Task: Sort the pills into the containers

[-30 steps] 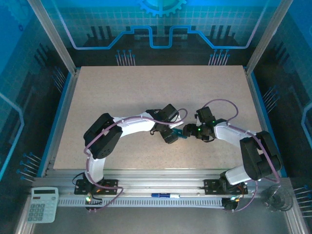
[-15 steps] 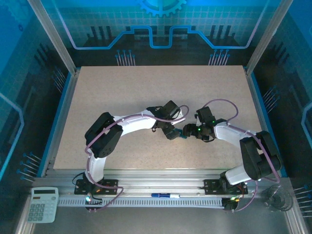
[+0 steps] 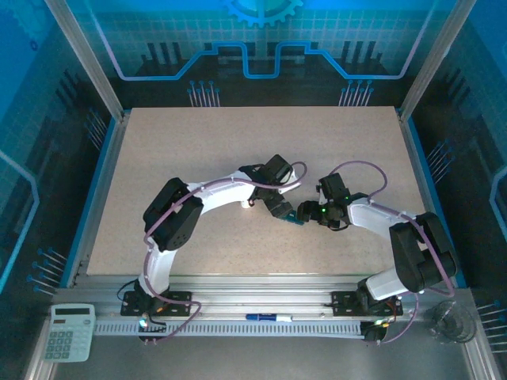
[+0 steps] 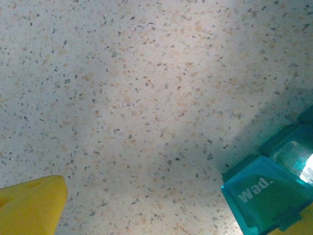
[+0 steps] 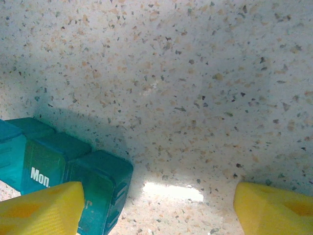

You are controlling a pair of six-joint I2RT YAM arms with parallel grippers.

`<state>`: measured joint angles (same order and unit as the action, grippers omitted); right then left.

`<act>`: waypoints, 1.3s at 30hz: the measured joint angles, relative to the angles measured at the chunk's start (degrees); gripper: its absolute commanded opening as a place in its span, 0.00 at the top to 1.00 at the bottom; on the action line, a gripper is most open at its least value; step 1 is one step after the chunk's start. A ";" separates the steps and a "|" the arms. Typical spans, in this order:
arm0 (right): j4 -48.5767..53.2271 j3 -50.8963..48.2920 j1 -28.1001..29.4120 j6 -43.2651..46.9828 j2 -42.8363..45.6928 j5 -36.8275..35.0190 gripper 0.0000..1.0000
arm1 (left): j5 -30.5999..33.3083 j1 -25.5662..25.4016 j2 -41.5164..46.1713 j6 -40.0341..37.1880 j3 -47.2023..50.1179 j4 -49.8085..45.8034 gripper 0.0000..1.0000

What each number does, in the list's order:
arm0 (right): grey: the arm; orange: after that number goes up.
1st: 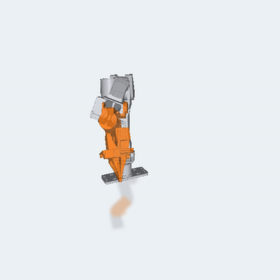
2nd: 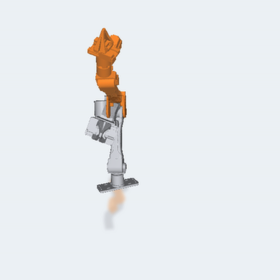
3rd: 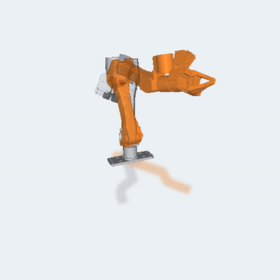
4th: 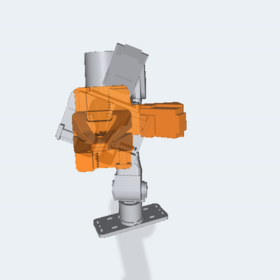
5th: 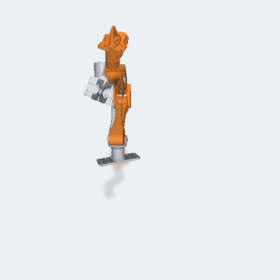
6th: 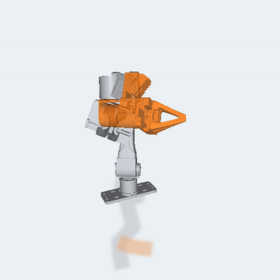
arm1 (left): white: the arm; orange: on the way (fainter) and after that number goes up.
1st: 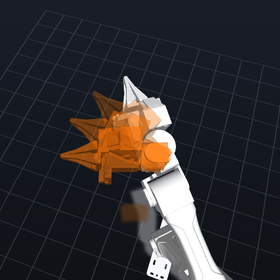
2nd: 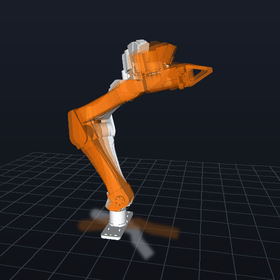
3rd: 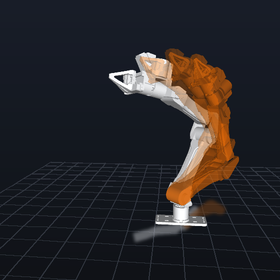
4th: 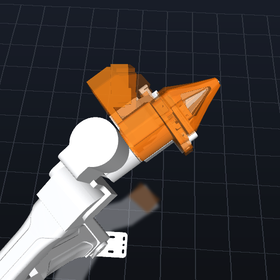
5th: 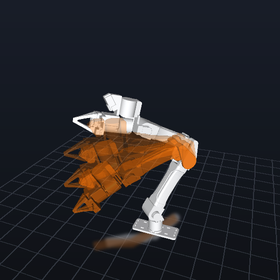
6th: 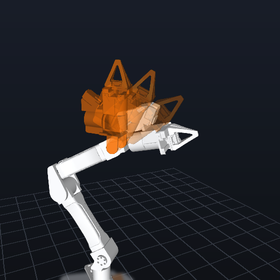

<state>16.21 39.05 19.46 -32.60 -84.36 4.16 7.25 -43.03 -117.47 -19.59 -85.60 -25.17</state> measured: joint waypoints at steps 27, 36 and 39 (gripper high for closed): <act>1.84 2.40 0.28 0.04 -1.68 0.26 0.18 | -2.01 1.20 -3.96 4.11 -8.98 -2.73 0.01; 3.17 5.14 0.28 1.11 -2.69 2.78 0.16 | -2.80 4.44 2.69 13.73 -9.90 -4.15 0.01; 3.17 5.68 0.28 1.53 -2.64 3.87 0.16 | -2.60 5.88 5.55 17.00 -9.92 -4.13 0.01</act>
<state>19.38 44.73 19.75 -31.07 -87.00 8.03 4.64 -37.15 -111.92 -2.59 -95.53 -29.30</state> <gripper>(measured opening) 0.838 0.991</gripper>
